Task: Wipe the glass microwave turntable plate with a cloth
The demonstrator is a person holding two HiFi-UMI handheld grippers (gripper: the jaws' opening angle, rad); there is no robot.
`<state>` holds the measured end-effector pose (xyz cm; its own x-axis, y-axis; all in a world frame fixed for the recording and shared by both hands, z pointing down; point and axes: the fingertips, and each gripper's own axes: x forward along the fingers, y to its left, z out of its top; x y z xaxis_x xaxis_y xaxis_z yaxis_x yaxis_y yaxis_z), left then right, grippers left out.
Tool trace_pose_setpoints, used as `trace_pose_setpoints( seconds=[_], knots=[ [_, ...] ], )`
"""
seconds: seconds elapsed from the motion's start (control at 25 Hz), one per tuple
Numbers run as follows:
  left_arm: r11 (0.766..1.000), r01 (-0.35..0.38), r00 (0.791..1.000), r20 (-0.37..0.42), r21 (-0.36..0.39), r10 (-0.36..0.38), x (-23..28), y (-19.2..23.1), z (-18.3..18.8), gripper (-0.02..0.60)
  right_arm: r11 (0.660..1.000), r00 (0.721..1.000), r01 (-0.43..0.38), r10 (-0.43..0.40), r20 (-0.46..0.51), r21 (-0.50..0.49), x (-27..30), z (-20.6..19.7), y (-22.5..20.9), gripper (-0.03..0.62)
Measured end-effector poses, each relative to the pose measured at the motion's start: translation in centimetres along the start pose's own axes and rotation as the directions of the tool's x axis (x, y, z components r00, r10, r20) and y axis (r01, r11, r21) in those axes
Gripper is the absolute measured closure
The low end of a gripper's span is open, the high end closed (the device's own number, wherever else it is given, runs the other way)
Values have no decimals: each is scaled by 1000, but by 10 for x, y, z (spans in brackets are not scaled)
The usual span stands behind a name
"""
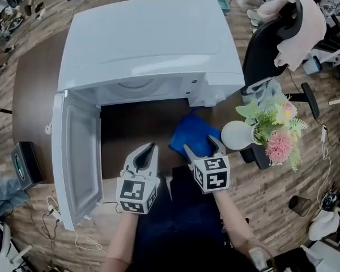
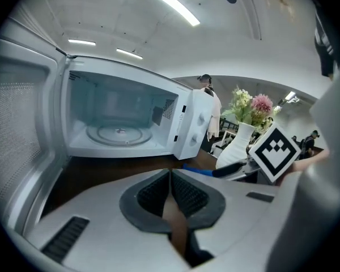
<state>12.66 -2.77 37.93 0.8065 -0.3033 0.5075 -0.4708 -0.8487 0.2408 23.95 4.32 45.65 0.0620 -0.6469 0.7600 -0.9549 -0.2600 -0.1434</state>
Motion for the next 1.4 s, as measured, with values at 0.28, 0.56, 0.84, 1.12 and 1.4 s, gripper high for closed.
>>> trace_pose_setpoints(
  seconds=[0.28,0.56,0.84,1.12,1.4],
  knots=[
    [998,-52,998,-31,-43,51,7,10,-16,568,999,998,-13,9,-69,-50,18,-10,2,279],
    [996,-76,997,-35,-48,74,6,24,-21,568,996,994,32,-41,-101,-84,28,-16,-2,279],
    [991,-79,997,-18,-104,77,-4,30,-25,568,996,989,43,-54,-138,-81,30,-17,-1,283],
    [990,-88,996,-2,-106,88,-14,36,-24,568,994,985,18,-35,-169,-104,32,-19,24,502],
    [989,-96,995,5,-110,97,-23,40,-27,568,994,990,2,-18,-143,-109,31,-18,26,523]
  ],
)
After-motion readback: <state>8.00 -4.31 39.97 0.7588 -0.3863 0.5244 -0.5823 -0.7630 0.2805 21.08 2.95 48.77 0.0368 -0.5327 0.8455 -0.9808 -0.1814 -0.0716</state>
